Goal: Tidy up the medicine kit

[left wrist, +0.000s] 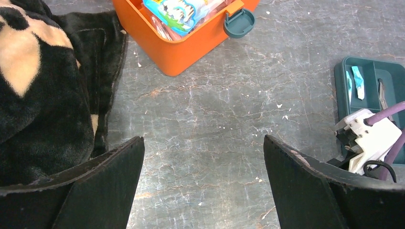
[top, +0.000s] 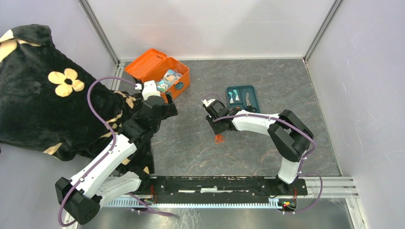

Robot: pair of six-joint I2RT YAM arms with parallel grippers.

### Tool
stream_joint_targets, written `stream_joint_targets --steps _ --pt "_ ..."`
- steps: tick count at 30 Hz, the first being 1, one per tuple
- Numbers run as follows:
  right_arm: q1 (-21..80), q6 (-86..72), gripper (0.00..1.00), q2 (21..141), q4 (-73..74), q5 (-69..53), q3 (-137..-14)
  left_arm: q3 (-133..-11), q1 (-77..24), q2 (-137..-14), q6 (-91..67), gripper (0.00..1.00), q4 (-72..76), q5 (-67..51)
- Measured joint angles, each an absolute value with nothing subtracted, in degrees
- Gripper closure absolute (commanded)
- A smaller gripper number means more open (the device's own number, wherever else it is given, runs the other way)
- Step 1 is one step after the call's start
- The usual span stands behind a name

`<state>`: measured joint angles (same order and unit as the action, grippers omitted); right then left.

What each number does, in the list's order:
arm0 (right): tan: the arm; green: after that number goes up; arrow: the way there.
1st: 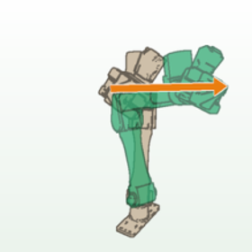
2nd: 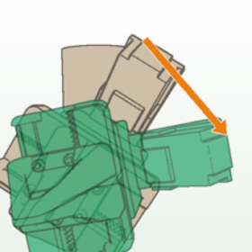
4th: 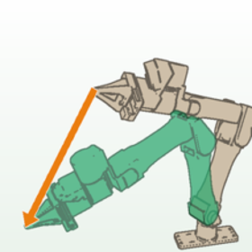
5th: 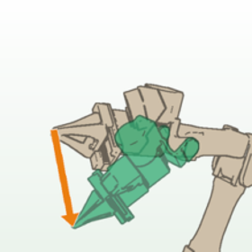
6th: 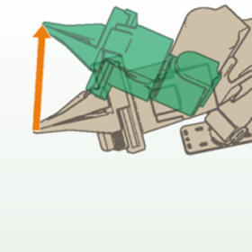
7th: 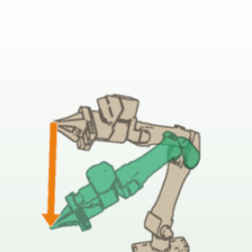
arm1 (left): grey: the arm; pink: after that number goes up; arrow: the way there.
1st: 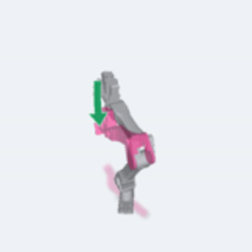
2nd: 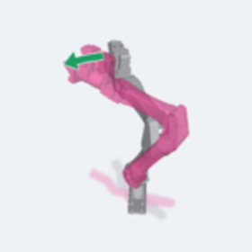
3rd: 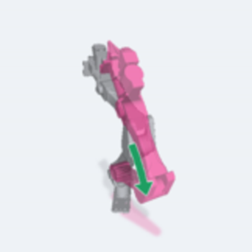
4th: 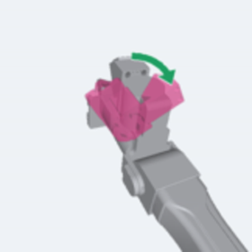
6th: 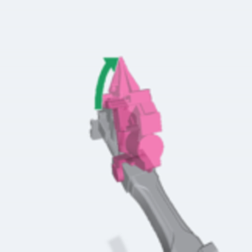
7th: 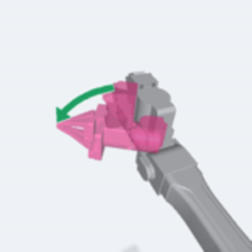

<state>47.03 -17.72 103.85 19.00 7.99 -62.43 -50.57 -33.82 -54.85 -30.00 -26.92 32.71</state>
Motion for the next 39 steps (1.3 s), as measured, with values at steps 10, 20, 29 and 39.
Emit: stream_joint_targets --steps 10,20,29,39 --pt "47.16 -17.28 1.00 103.94 18.31 7.73 -62.50 -50.57 -33.69 -55.66 -30.00 0.00 -26.92 32.40" --pt "46.35 -17.21 1.00 102.83 19.27 8.25 -62.39 -50.57 -33.45 -55.86 -30.00 0.00 -26.94 31.83" --pt "43.00 -16.56 1.00 98.98 20.62 8.12 -62.04 -50.57 -33.45 -55.88 -30.00 0.00 -26.94 31.35" --pt "41.23 -16.14 0.91 96.53 20.99 6.26 -61.95 -50.57 -33.45 -56.42 -30.00 0.00 -26.92 31.14"
